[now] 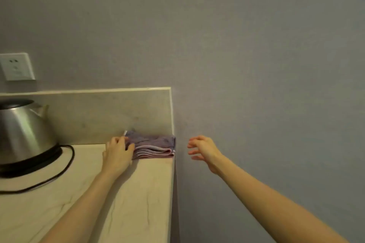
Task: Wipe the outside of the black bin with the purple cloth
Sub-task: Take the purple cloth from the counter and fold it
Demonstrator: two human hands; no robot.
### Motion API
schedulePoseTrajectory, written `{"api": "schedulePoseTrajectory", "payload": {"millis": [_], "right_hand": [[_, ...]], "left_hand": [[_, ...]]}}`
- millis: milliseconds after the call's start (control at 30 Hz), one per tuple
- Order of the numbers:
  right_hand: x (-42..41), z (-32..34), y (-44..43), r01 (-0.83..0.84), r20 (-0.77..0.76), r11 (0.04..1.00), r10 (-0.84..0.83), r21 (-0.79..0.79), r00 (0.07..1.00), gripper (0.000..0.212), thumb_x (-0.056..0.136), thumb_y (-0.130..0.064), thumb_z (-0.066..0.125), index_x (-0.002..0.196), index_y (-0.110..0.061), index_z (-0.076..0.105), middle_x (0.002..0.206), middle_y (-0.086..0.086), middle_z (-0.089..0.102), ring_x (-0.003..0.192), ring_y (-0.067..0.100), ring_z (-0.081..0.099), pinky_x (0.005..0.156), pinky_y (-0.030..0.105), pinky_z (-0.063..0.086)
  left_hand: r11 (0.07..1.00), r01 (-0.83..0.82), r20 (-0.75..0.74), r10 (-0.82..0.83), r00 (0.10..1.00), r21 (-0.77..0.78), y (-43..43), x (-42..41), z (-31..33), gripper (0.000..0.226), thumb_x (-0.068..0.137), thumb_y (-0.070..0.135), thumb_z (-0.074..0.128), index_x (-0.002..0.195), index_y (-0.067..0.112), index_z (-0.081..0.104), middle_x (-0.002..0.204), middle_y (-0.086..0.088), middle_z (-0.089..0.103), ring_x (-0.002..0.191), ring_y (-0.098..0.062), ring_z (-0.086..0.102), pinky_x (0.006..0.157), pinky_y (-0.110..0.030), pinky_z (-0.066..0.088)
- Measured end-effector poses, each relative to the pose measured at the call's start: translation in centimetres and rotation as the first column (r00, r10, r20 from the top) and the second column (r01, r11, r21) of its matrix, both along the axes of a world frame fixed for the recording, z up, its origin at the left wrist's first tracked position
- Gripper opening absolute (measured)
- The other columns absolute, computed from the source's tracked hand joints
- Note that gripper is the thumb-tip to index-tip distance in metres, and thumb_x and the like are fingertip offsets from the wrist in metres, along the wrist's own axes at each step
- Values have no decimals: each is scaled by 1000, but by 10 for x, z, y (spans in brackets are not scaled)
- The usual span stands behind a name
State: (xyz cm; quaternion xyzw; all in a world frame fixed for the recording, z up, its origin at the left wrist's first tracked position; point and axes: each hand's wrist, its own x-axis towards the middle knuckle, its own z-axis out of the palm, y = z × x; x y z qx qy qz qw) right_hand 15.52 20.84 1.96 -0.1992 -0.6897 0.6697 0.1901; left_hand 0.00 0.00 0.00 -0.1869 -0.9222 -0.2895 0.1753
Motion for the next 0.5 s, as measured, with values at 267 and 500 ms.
{"api": "schedulePoseTrajectory", "payload": {"millis": [267, 500], "right_hand": [[-67, -18, -28, 56, 60, 998, -57, 6, 997, 25, 84, -27, 66, 93, -12, 48, 85, 6, 56, 68, 13, 53, 59, 26, 44], [-86, -24, -34, 151, 45, 976, -160, 156, 986, 33, 74, -15, 72, 74, -17, 40, 87, 10, 55, 79, 21, 53, 65, 33, 43]], "left_hand": [[989, -113, 225, 90, 970, 90, -2, -35, -2, 53, 84, 40, 59, 125, 8, 48, 129, -20, 53, 119, -38, 47, 94, -45, 36], [981, -61, 278, 7, 961, 185, -7, -39, -4, 49, 81, 41, 63, 119, 15, 49, 120, -12, 63, 112, -33, 55, 93, -40, 33]]}}
